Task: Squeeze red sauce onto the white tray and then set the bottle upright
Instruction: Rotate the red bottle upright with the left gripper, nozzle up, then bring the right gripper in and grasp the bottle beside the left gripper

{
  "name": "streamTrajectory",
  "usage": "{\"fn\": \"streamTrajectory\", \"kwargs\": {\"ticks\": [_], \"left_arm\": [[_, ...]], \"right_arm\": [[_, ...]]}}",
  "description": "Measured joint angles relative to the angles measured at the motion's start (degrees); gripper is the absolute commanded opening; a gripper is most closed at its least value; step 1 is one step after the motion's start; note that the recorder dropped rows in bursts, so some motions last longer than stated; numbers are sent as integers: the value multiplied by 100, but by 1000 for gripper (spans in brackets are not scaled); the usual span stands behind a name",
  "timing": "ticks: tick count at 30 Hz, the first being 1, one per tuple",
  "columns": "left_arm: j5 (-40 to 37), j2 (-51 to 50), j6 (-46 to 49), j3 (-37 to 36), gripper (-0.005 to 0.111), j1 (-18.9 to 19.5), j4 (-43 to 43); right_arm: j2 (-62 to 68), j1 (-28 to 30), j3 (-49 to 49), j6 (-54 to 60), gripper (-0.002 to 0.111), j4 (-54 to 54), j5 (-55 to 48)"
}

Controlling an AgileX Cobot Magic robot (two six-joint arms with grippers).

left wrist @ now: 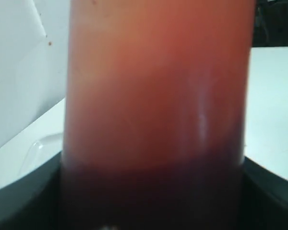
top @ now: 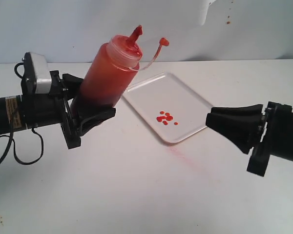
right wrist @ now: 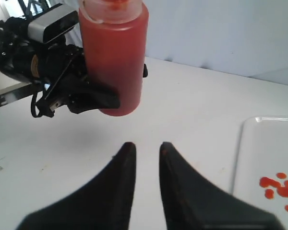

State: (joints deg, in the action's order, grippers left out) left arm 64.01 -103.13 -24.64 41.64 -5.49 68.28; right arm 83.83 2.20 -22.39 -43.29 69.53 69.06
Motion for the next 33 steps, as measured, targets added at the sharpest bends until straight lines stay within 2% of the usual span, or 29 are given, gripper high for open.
{"fn": "streamTrajectory", "kwargs": {"ticks": [3,6,17,23,28,33], "left_arm": [[211,0,0,-135,0,3,89],[235,0,0,-219,0,13,336],[239,0,0,-631,0,-25,767],[249,0,232,-638,0,-658,420],[285,0,274,-638,0,-723,89],[285,0,289,-638,0,-723,79]], "right_arm": [[0,-363,0,372,66,14,0],[0,-805,0,873,78,-35,0],[0,-1841,5,1686,79,-1744,-136],[0,-2332,5,1763,79,-2427,-923],[0,-2417,5,1763,79,-2766,-1012],[270,-2994,5,1933,79,-2822,-1012]]}}
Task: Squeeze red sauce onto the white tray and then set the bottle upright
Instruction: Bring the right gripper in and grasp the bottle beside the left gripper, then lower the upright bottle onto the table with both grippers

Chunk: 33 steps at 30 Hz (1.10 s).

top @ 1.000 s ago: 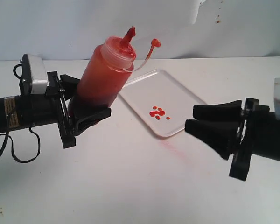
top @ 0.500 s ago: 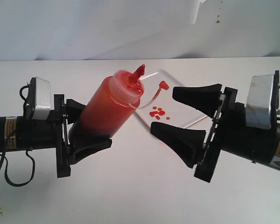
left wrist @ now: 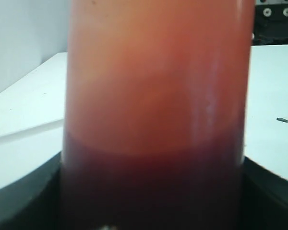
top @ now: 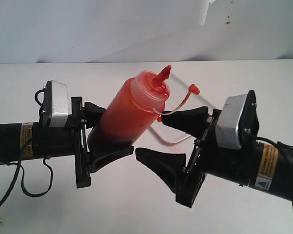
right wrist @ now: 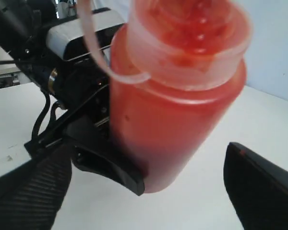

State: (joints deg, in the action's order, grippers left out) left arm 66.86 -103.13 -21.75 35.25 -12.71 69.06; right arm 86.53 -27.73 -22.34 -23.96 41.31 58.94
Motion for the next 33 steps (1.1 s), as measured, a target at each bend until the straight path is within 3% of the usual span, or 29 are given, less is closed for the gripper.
{"fn": "streamTrajectory", "kwargs": {"ticks": [5,12,16,17,19,23,33], "left_arm": [[0,0,0,0,0,0,0],[-41,0,0,0,0,0,-14],[-43,0,-12,0,0,0,-2],[-29,0,-12,0,0,0,-2],[75,-171,-12,0,0,0,-31],[220,-638,-12,46,0,-178,-175],[89,-1432,-12,410,0,-399,-124]], "right_arm": [[948,-269,-204,328,79,-645,455],[1553,-325,-1047,415,75,-563,949],[1603,-337,-1326,428,54,-326,973],[1614,-337,-1340,428,41,-294,973],[1632,-337,-1349,428,24,-242,922],[1646,-337,-1349,428,0,-159,621],[1658,-360,-1353,387,0,-100,-560]]}}
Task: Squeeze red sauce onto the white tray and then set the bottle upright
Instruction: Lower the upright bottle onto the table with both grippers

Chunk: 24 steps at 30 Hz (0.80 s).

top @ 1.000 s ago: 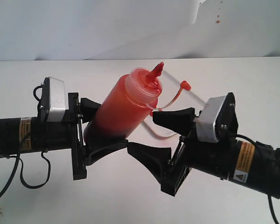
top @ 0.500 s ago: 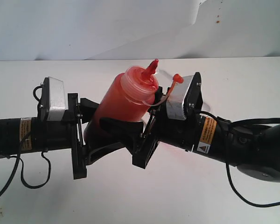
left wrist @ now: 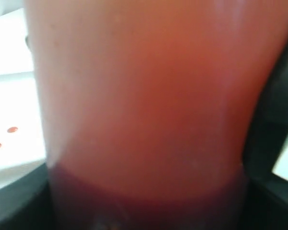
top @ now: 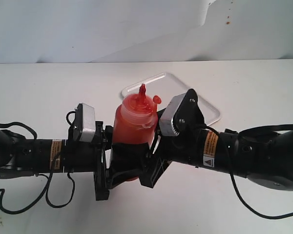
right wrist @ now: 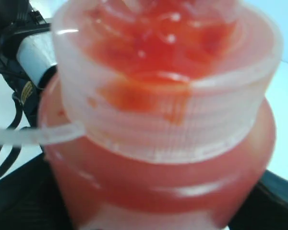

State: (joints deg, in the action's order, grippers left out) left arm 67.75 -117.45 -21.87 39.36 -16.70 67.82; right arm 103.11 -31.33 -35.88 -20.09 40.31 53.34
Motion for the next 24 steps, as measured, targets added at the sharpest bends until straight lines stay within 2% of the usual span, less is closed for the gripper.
{"fn": "streamTrajectory", "kwargs": {"ticks": [4,8,11,18,20,24], "left_arm": [[-68,-34,-60,24,2,0,40],[-68,-34,-84,35,10,-3,51],[-75,-34,18,35,25,-3,51],[-145,-34,298,35,77,-3,86],[-135,-34,338,35,85,-3,144],[-95,-34,361,35,87,-3,248]], "right_arm": [[0,0,-22,-24,0,20,-121],[0,0,-31,-24,0,30,-134],[0,0,-31,1,0,30,-143],[0,0,-31,68,0,73,-199],[0,0,-31,81,0,77,-234],[0,0,-31,105,0,77,-376]]}}
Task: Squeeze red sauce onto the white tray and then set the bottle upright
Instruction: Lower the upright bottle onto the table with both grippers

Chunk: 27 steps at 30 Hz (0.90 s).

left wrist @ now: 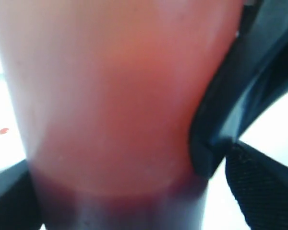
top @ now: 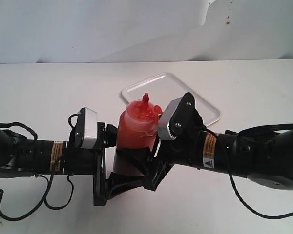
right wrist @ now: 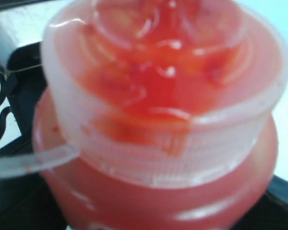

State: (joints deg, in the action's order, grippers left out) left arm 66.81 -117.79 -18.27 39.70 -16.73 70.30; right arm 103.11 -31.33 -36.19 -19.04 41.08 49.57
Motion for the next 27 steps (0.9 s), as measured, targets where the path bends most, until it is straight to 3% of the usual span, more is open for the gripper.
{"fn": "streamTrajectory", "kwargs": {"ticks": [21,27], "left_arm": [[55,0,148,0,87,0,55],[132,0,185,0,87,151,377]], "right_arm": [[0,104,0,-24,0,129,-515],[-81,221,262,-25,0,71,-552]]}}
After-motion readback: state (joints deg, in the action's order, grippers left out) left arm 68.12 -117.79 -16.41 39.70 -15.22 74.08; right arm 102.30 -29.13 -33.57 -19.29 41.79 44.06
